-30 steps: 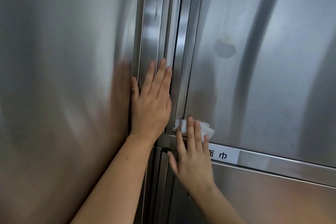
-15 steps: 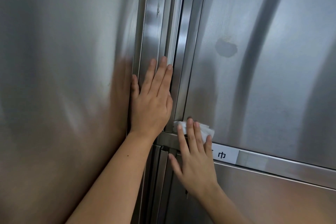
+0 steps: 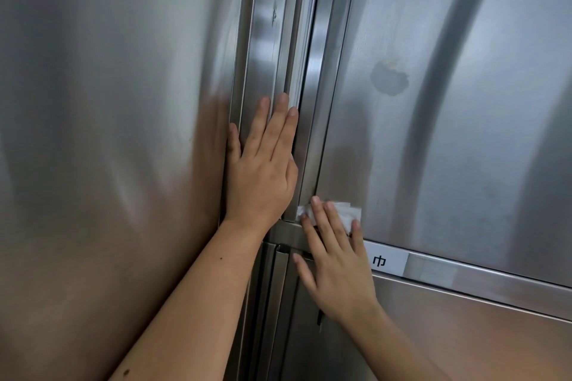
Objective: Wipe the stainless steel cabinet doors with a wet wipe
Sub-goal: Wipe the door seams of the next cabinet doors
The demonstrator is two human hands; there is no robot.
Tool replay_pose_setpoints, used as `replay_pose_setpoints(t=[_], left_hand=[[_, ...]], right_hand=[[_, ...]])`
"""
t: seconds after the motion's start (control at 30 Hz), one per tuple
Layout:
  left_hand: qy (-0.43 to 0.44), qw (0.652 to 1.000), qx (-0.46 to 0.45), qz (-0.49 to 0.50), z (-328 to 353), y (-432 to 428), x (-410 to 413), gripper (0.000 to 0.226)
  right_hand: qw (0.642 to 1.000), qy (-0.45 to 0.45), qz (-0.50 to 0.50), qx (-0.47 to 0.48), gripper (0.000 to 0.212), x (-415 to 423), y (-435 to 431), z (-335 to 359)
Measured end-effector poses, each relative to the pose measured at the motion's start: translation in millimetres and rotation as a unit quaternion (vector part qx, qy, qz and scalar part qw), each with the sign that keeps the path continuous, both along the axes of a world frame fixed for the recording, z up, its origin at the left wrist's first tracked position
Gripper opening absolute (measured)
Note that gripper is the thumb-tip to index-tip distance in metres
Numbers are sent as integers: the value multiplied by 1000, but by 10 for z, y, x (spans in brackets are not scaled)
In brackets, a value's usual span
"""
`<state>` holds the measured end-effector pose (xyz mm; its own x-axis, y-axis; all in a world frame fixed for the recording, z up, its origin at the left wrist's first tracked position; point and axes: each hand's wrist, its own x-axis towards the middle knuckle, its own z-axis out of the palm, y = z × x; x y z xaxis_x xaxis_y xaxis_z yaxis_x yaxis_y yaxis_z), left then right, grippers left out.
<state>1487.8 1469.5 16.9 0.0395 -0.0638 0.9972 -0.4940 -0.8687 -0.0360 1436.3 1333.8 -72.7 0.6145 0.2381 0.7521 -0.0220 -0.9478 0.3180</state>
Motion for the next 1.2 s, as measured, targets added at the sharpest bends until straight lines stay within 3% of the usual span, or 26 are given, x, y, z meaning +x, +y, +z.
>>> replay_pose_setpoints(t=[0.23,0.53,0.8,1.2], left_hand=[[-2,1000,0,3,-3,-2,12,56],[3,1000,-2,0,-5,2,6,55],[3,1000,-6,-1,-5,-2,-10,55],[-3,1000,0,16,10,3,-40,55]], right_hand=[[999,-33,12,-29,57,114,-90,345],[999,-11,3,-35,56,44,-35,42],[998,-49,2,-39,56,120,-60,440],[997,-3,0,-78,56,23,-110,187]])
